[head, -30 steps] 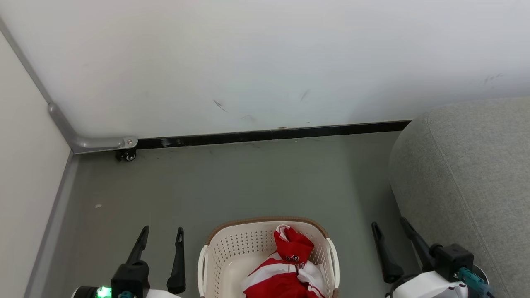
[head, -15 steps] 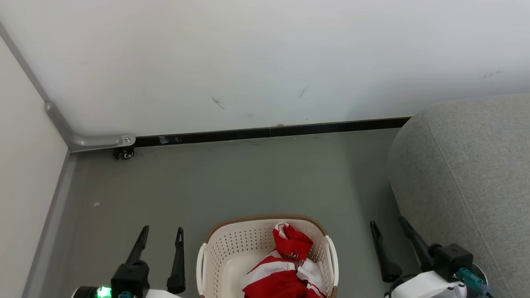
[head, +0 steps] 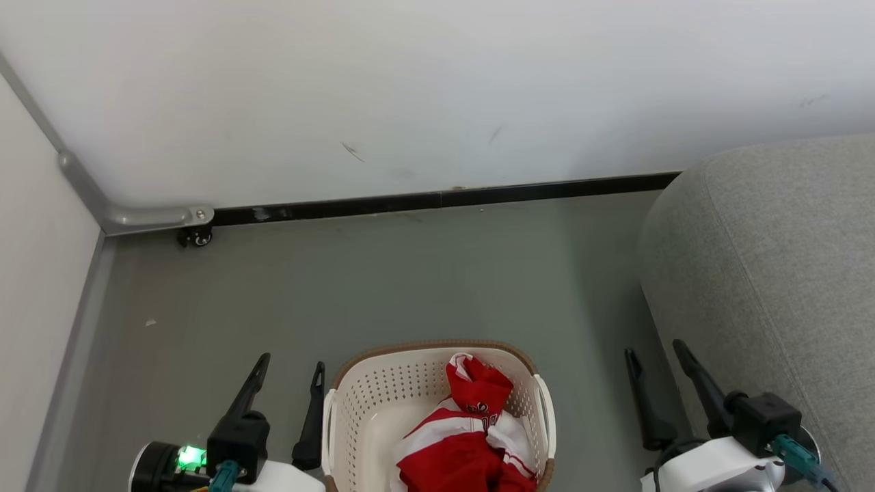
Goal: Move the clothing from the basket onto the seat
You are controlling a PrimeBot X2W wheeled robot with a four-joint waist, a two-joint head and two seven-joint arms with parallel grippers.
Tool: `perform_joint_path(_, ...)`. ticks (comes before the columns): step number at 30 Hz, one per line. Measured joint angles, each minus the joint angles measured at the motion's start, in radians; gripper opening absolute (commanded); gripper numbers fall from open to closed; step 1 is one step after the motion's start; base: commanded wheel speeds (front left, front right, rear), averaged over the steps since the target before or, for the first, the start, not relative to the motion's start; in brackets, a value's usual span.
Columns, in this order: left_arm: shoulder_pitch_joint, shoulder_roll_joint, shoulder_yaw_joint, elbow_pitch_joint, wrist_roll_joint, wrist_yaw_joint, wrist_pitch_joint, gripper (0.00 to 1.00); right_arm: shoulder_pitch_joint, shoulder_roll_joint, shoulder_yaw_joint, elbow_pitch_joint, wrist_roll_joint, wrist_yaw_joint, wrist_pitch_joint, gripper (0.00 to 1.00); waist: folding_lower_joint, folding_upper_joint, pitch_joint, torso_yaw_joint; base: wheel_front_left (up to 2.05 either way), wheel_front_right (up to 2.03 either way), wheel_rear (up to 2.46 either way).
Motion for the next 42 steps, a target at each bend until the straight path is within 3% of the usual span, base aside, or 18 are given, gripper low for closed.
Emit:
perform_joint_path(13,-0.076,-0.001,-0.049,0.130,0.025,-0.042,0.000,1.00,-0.002,0.000,-0.035,-0.070,-0.010,0.000,-0.006,1.00,0.0001,0.0000,0.074,-0.022,0.00,0.00,0.00)
perform_joint_path(42,-0.305,-0.009,-0.126,0.367,0.096,-0.079,0.000,1.00,-0.143,0.000,-0.016,-0.225,0.003,0.000,-0.007,1.00,0.0000,0.0000,0.325,-0.111,0.00,0.00,0.00)
